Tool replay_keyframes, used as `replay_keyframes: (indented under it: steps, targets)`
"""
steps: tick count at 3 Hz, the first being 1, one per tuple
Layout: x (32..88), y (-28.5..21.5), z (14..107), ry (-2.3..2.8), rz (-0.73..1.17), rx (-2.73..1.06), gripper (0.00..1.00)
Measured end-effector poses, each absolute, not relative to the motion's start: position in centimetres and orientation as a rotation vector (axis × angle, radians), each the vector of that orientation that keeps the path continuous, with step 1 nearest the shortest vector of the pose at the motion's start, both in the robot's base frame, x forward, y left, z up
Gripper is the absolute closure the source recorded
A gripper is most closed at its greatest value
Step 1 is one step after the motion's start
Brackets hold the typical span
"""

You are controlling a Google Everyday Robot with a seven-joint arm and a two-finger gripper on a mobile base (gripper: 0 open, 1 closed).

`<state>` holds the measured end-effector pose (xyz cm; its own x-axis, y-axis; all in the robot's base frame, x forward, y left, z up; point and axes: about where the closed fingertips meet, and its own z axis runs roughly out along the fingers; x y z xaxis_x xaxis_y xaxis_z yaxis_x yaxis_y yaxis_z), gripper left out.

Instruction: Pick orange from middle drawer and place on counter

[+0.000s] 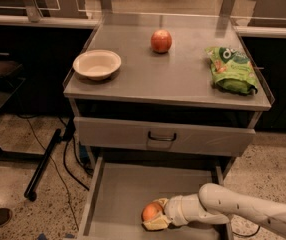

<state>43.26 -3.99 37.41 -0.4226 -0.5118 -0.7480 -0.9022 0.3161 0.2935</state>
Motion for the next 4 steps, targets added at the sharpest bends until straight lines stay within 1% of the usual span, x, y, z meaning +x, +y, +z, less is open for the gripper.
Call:
replay_keyframes:
  steps: [2, 3, 4]
  targets:
    - [41.8, -3.3, 46.5, 2.044, 0.946, -1.226, 1.0]
    - [40.6, -3.8, 52.5, 2.073, 0.908, -1.249, 1.0]
    - [40.9, -3.9, 53.0, 2.068, 0.89, -1.257, 1.0]
